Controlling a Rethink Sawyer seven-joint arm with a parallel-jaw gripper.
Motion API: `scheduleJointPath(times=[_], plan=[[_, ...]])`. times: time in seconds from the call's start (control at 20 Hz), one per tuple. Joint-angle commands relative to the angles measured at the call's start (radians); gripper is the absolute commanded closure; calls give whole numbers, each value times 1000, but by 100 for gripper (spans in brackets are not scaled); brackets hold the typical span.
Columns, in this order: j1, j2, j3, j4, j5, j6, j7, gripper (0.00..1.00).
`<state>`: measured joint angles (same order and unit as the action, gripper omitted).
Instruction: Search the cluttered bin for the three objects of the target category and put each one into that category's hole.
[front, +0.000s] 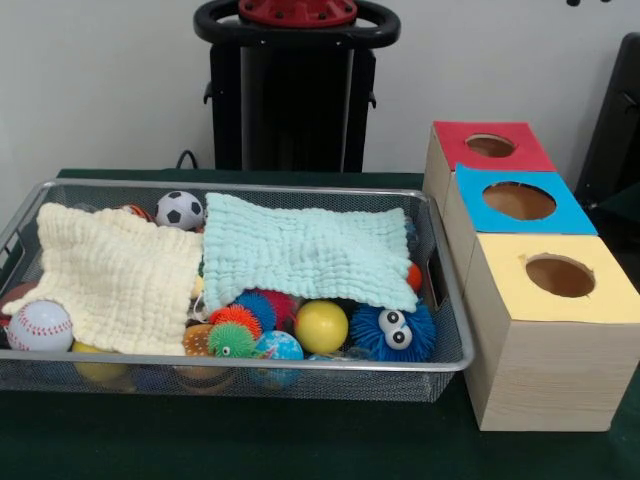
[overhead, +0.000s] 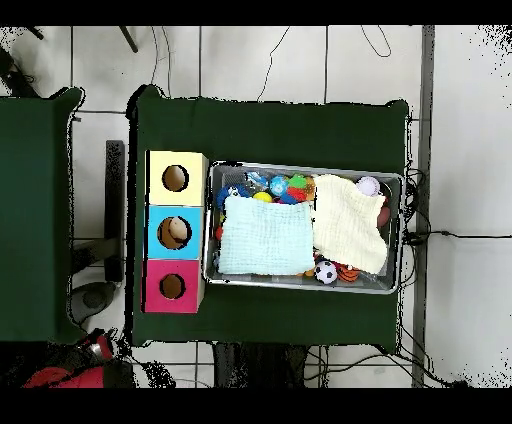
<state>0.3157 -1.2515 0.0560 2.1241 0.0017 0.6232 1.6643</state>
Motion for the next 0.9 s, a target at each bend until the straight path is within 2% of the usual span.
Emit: scheduleJointPath(times=[0.05, 0.45, 0.9], plan=[[58, 30, -89, -30, 70, 106, 468, 0], [26, 70, -114, -72, 31, 101, 399, 0], [-53, 94, -98, -63, -2, 41, 305, 0]])
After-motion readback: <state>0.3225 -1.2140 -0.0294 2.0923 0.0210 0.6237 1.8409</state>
